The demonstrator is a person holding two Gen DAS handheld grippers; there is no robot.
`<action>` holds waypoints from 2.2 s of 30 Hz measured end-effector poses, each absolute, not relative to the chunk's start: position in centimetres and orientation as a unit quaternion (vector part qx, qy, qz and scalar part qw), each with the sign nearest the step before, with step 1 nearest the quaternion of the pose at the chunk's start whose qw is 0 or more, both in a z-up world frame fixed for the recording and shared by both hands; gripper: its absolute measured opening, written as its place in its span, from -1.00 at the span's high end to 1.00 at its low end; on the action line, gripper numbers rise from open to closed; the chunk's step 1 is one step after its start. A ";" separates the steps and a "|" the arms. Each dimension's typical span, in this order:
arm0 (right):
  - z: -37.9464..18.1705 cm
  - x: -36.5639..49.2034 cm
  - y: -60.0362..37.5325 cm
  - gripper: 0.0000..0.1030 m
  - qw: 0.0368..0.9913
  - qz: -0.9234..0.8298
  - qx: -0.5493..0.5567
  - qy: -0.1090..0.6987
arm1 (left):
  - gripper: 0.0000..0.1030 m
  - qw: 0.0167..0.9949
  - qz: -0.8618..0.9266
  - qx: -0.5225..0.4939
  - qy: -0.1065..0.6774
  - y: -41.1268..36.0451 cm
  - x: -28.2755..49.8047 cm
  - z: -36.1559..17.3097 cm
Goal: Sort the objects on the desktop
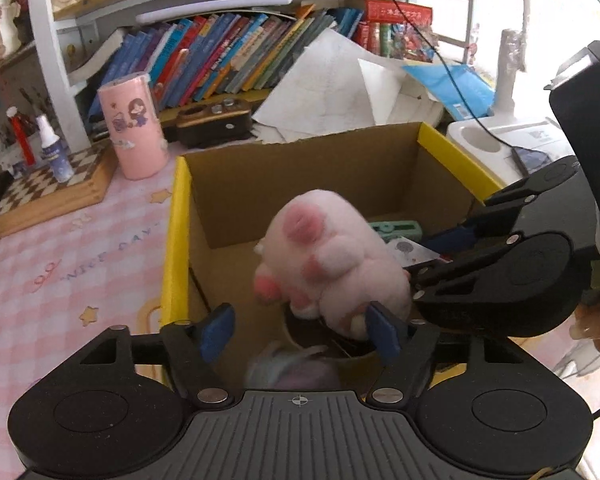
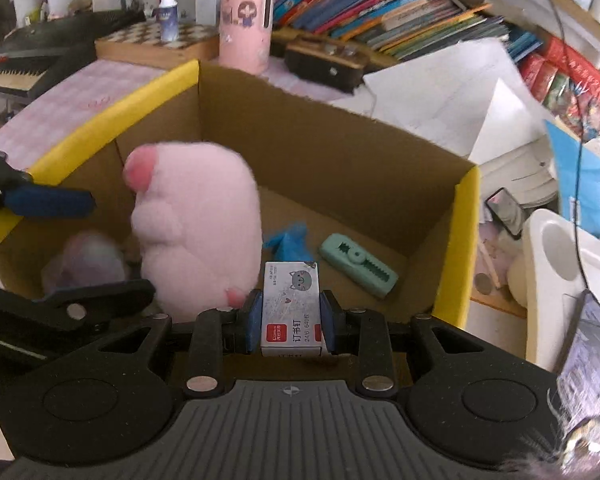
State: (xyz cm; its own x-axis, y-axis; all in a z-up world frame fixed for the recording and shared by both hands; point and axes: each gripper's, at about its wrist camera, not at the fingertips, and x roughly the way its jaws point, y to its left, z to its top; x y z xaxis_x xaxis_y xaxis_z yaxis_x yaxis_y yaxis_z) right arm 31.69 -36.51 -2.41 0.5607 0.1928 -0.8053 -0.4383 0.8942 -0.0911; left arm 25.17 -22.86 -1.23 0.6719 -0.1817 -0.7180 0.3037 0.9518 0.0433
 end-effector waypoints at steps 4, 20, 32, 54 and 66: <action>-2.4 32.0 -36.7 0.45 0.871 0.183 -0.127 0.438 | -0.52 0.913 -0.134 0.086 0.377 -22.8 24.9 -1.0; 1.5 25.8 -37.8 -0.16 0.941 0.133 -0.040 0.309 | -0.54 0.946 -0.066 0.033 0.317 -19.2 19.9 2.6; 3.0 18.5 -34.7 -0.24 0.971 0.032 0.030 0.233 | -0.57 0.965 0.044 0.018 0.258 -12.1 13.7 3.9; 0.5 6.0 -26.0 -0.43 0.958 0.041 -0.003 0.283 | -0.66 0.945 0.040 0.004 0.326 -6.0 4.3 0.4; -0.5 2.7 -24.2 -0.75 0.947 0.023 0.006 0.321 | -0.67 0.936 0.025 0.021 0.350 -5.1 1.7 -0.4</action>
State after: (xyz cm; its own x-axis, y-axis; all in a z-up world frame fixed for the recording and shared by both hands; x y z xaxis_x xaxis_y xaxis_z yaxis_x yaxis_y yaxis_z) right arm 2.75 -24.19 -0.46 0.7931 0.0480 -0.6072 -0.0408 0.9988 0.0257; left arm 1.69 -5.06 -0.40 0.7538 0.0606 -0.6543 -0.0316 0.9979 0.0560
